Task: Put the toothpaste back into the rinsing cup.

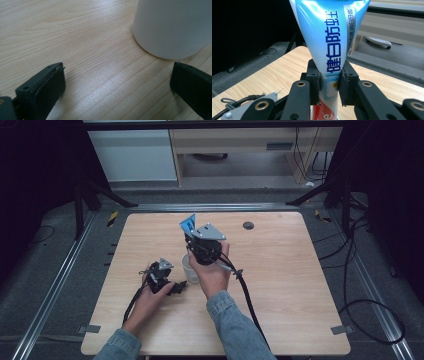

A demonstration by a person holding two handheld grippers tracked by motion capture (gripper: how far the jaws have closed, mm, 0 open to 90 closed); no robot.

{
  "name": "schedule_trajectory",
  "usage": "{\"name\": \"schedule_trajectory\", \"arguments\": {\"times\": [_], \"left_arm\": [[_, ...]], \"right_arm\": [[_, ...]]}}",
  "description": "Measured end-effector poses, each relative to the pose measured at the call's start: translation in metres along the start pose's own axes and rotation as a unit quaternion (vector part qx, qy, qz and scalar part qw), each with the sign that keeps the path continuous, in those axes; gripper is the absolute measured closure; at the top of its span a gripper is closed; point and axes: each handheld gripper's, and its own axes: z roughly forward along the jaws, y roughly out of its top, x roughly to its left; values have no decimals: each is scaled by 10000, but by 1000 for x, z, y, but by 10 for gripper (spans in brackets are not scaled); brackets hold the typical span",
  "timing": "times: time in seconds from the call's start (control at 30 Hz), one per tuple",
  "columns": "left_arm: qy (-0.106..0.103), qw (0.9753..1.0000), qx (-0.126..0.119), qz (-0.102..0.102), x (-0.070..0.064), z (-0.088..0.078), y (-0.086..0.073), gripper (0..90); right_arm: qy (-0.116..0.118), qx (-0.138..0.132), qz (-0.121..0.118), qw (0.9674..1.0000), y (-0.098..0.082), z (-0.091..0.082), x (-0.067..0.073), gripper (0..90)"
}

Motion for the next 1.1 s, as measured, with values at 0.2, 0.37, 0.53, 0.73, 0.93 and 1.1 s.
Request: {"name": "schedule_trajectory", "arguments": {"times": [0.2,0.37,0.53,0.73,0.93,1.1], "left_arm": [[10,10000,-30,-35,0,0,0,0],[10,10000,-31,-18,0,0,0,0],[18,10000,-40,-21,0,0,0,0],[10,10000,-40,-34,-1,1,0,0],[12,10000,-39,-30,0,1,0,0],[12,10000,-39,-30,0,1,0,0]], "right_arm": [[4,52,48,10000,-9,4,0,731],[-13,115,111,9999,-16,9,-2,732],[-11,202,189,9996,-24,14,-5,732],[-4,245,288,9993,-30,19,-7,732],[-8,279,305,9991,-33,21,-8,732],[-8,283,349,9990,-36,24,-8,732]]}}
